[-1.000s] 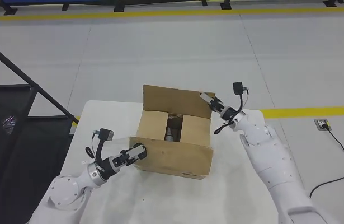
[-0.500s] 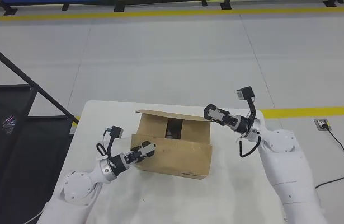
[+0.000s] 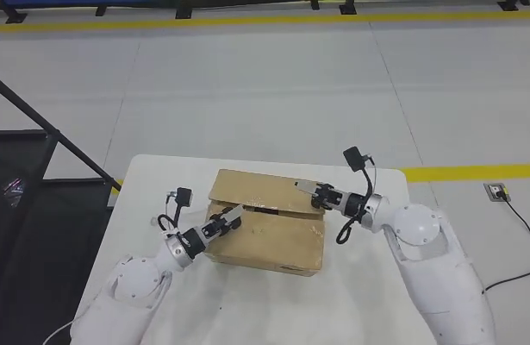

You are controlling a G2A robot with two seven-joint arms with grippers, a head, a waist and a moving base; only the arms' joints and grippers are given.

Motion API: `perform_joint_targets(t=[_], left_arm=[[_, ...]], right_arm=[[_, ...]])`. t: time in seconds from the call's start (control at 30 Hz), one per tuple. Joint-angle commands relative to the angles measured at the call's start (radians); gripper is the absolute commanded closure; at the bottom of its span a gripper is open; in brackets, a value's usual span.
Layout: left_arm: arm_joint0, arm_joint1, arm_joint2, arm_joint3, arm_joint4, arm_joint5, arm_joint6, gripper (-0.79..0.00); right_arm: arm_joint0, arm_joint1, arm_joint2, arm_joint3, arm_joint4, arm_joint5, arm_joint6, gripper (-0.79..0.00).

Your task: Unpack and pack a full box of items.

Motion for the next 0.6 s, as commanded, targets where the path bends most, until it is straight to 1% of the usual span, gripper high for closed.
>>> perform_joint_targets(t=[0.0, 0.17, 0.23, 0.33, 0.43, 0.57], left_arm=[[-0.004, -0.003, 0.006, 0.006, 0.022, 0.003, 0.028, -0.785], [-0.004, -0.009, 0.017, 0.015, 0.055, -0.007, 0.081, -0.785], [-0.001, -0.010, 0.018, 0.017, 0.087, -0.011, 0.104, -0.785], [0.012, -0.012, 0.006, 0.006, 0.081, -0.036, 0.142, -0.785], [0.039, -0.009, -0.038, -0.019, 0.051, -0.061, 0.183, -0.785], [0.097, 0.001, -0.128, -0.040, 0.006, -0.062, 0.226, -0.785]], right_arm=[[-0.022, 0.002, 0.001, -0.024, 0.022, -0.001, 0.006, -0.785], [-0.073, 0.008, -0.004, -0.057, 0.040, -0.008, 0.022, -0.785], [-0.088, 0.010, -0.003, -0.058, 0.043, -0.013, 0.013, -0.785], [-0.099, 0.012, -0.012, -0.042, 0.038, -0.009, 0.007, -0.785], [-0.100, 0.013, -0.015, -0.014, 0.054, -0.026, 0.002, -0.785], [-0.099, 0.015, -0.014, 0.017, 0.072, -0.045, -0.007, -0.785]])
